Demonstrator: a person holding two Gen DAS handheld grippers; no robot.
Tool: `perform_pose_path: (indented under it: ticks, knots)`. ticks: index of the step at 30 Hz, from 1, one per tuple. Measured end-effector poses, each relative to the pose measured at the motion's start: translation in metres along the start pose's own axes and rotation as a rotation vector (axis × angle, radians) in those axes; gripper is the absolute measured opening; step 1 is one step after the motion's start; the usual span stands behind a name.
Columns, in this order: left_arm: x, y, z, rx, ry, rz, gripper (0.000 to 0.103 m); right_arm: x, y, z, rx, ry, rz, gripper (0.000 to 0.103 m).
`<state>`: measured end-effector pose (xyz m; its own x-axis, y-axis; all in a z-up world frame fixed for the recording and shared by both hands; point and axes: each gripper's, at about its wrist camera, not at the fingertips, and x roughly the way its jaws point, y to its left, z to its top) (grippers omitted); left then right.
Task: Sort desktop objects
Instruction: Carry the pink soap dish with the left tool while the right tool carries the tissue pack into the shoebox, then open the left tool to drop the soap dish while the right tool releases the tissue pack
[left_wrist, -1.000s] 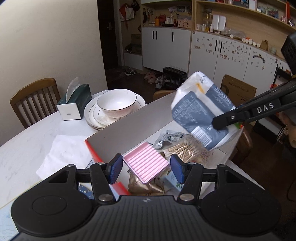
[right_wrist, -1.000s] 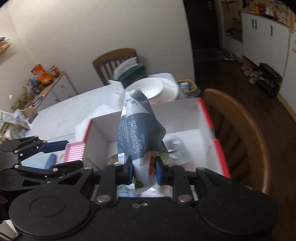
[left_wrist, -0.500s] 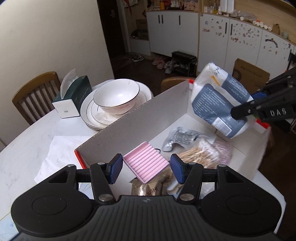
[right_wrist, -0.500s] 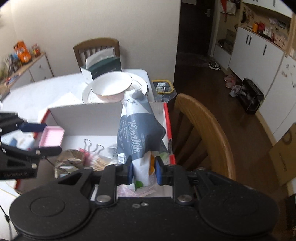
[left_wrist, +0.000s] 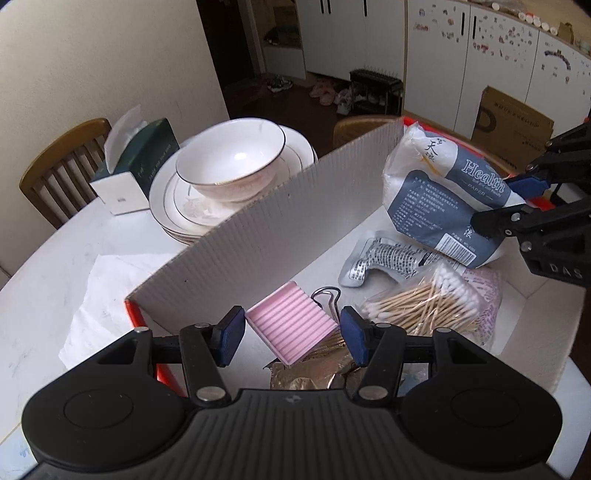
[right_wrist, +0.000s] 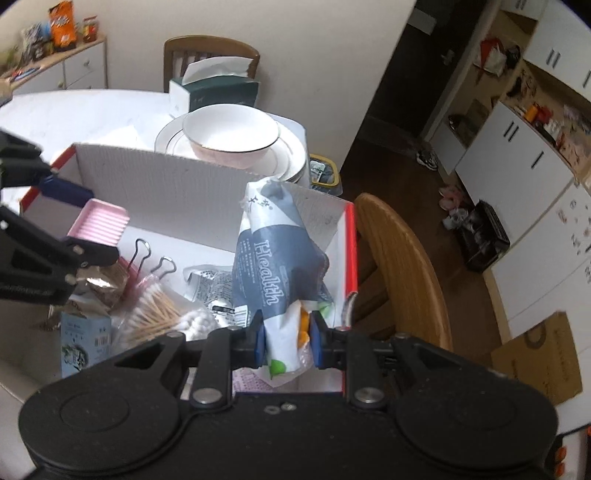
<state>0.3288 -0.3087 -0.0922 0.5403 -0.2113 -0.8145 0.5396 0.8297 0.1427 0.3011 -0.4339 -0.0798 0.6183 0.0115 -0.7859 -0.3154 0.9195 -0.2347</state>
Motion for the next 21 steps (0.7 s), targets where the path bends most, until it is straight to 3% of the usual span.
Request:
perform_pose_path:
  ticks: [10, 21]
  knots:
    - [0.021, -0.005, 0.001, 0.013, 0.083, -0.029, 0.056, 0.008, 0.007, -0.003, -0.055, -0.002, -0.005, 0.023]
    - [0.011, -0.005, -0.003, -0.005, 0.060, -0.063, 0.056, 0.000, 0.008, 0.000, -0.060, -0.022, 0.016, 0.031]
